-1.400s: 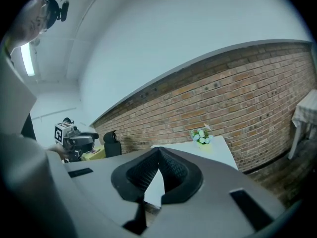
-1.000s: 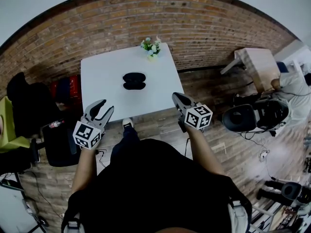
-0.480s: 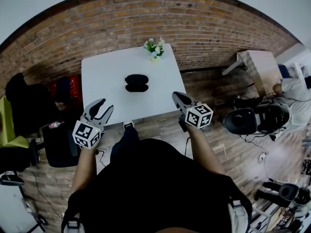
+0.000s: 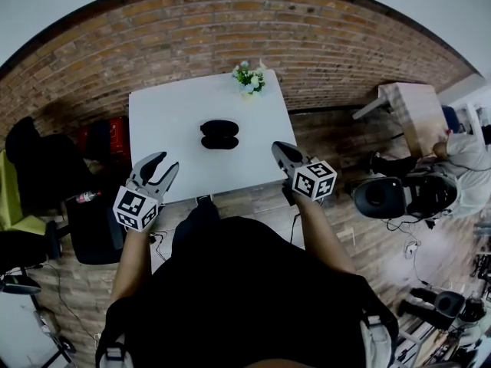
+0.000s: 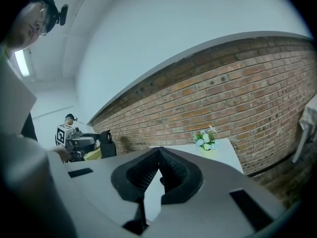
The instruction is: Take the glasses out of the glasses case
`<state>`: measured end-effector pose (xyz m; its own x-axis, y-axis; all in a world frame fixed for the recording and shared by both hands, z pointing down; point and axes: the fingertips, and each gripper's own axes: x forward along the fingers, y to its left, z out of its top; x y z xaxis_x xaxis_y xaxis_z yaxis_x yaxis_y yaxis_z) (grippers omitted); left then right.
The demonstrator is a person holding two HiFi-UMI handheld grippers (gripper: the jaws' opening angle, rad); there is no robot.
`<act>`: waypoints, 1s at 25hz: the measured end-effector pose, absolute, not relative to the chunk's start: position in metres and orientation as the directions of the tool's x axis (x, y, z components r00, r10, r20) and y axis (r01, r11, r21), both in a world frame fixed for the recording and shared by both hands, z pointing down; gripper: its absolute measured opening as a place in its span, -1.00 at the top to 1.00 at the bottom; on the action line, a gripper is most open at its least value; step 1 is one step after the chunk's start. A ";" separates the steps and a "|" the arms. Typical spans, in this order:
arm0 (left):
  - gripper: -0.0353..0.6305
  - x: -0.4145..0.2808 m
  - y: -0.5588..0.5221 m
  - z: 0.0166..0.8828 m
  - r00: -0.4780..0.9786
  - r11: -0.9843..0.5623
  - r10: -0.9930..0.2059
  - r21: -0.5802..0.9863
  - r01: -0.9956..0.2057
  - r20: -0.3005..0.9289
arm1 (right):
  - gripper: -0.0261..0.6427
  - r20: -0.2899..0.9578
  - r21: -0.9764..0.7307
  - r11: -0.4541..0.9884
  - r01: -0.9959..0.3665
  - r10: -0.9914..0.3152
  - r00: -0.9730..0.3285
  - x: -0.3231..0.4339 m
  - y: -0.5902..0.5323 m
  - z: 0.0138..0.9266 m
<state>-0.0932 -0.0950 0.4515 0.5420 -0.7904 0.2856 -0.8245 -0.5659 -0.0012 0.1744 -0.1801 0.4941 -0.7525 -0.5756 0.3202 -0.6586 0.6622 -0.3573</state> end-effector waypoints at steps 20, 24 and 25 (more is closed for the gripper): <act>0.38 -0.116 -0.164 0.472 0.556 -0.577 -0.768 0.034 -0.816 0.318 | 0.88 0.366 -0.386 0.643 -0.662 -0.552 -0.750 0.139 -0.237 0.522; 0.38 -0.125 -0.173 0.475 0.551 -0.571 -0.769 0.037 -0.820 0.324 | 0.88 0.373 -0.387 0.640 -0.664 -0.550 -0.747 0.133 -0.248 0.526; 0.38 -0.128 -0.175 0.476 0.550 -0.570 -0.768 0.039 -0.820 0.327 | 0.88 0.373 -0.385 0.640 -0.665 -0.551 -0.747 0.131 -0.251 0.526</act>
<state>-0.1276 -0.1751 0.4760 0.5498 -0.7684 0.3275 -0.8205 -0.5704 0.0391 0.1307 -0.2509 0.5260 -0.7465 -0.5511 0.3728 -0.6649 0.6399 -0.3854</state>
